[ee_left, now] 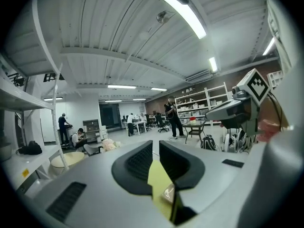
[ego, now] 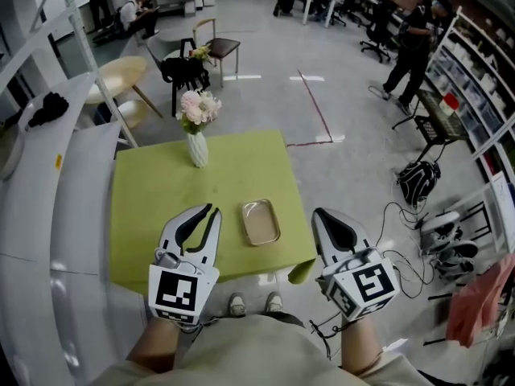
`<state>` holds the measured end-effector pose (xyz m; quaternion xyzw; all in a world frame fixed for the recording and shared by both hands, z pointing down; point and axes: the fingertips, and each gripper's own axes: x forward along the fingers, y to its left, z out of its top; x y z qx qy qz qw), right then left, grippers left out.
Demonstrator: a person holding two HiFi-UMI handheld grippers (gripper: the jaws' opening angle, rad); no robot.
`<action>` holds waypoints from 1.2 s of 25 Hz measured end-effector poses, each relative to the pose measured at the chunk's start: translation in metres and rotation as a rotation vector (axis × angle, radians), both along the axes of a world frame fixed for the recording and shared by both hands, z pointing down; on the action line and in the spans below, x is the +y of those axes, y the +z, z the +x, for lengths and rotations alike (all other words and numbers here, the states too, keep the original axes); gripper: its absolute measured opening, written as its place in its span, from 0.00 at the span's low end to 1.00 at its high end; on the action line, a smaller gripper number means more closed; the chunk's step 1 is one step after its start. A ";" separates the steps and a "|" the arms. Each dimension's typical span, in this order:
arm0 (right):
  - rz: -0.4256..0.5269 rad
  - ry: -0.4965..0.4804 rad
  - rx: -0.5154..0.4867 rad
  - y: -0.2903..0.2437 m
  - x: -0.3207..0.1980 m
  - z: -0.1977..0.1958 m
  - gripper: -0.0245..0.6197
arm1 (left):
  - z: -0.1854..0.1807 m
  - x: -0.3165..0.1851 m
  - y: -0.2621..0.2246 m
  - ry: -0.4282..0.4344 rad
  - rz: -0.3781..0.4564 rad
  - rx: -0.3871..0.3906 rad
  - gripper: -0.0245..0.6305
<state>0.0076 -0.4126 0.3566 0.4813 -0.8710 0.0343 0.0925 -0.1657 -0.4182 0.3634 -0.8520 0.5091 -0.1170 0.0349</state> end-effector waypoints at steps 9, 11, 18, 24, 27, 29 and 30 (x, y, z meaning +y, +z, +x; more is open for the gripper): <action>-0.049 -0.042 -0.023 0.035 -0.042 0.002 0.05 | 0.009 -0.031 0.040 -0.060 -0.106 -0.005 0.19; -0.069 -0.049 -0.028 0.048 -0.053 0.001 0.05 | 0.012 -0.041 0.052 -0.064 -0.133 -0.012 0.19; -0.174 -0.051 -0.002 0.109 -0.089 -0.002 0.07 | 0.017 -0.072 0.108 -0.082 -0.253 0.011 0.23; -0.279 -0.065 0.014 0.168 -0.109 -0.008 0.08 | 0.016 -0.088 0.167 -0.102 -0.374 0.066 0.19; -0.347 -0.074 0.033 0.202 -0.113 -0.012 0.10 | 0.016 -0.091 0.202 -0.112 -0.447 0.085 0.15; -0.386 -0.077 0.042 0.223 -0.114 -0.015 0.11 | 0.015 -0.092 0.224 -0.118 -0.488 0.082 0.14; -0.407 -0.077 0.046 0.234 -0.115 -0.015 0.11 | 0.015 -0.092 0.235 -0.120 -0.508 0.082 0.13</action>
